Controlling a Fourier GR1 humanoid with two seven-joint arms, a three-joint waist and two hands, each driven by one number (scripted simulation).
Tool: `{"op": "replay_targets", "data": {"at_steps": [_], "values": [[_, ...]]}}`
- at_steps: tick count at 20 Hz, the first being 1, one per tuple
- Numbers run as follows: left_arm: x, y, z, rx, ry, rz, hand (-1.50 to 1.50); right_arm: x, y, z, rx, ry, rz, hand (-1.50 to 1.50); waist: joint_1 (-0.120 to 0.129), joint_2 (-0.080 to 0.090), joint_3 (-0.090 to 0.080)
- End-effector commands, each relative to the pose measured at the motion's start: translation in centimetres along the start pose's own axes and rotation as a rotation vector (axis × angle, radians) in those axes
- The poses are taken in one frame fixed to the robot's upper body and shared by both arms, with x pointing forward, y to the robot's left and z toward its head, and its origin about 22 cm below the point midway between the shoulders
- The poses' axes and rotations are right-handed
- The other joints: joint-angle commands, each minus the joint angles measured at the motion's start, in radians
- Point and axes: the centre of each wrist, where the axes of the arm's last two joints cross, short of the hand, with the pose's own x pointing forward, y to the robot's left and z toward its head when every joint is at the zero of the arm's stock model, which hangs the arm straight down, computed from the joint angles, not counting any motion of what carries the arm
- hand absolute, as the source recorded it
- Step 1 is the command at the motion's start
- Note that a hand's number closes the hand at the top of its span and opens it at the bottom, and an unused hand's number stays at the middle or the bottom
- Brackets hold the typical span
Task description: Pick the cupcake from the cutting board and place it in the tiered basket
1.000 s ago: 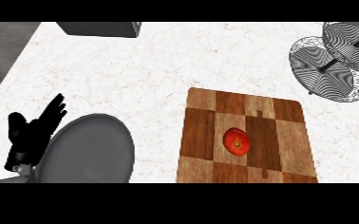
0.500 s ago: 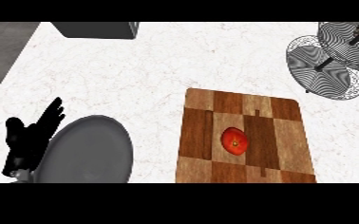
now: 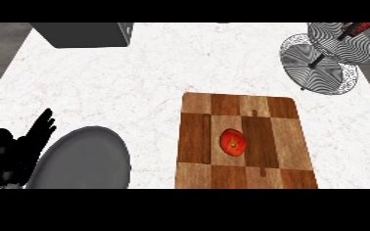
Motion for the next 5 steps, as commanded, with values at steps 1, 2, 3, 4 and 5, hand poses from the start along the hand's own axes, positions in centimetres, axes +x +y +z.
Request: {"op": "replay_targets", "data": {"at_steps": [1,2,3,4,5], "values": [[-0.8,-0.2,0.5,0.002,0.026,0.003,0.00,-1.2,-0.8,-0.4,0.010,-0.024,-0.197,-1.50,-0.034,-0.013,0.000],[-1.7,0.1,1.1,0.029,0.039,0.020,0.00,-1.7,-3.6,-1.6,0.014,-0.039,-0.233,-1.50,-0.040,-0.017,0.000],[-1.5,1.8,1.5,0.032,0.026,0.019,0.00,-3.6,-2.6,-2.0,0.019,-0.036,-0.239,-1.50,-0.039,-0.017,0.001],[-1.3,0.3,1.1,0.040,0.032,0.018,0.00,-4.0,-2.6,-2.0,0.060,-0.039,-0.239,-1.50,-0.057,-0.021,0.001],[-1.0,1.9,0.7,0.042,0.024,0.017,0.00,-4.3,-1.6,-1.6,0.106,-0.058,-0.267,-1.50,-0.055,-0.017,0.000]]}}
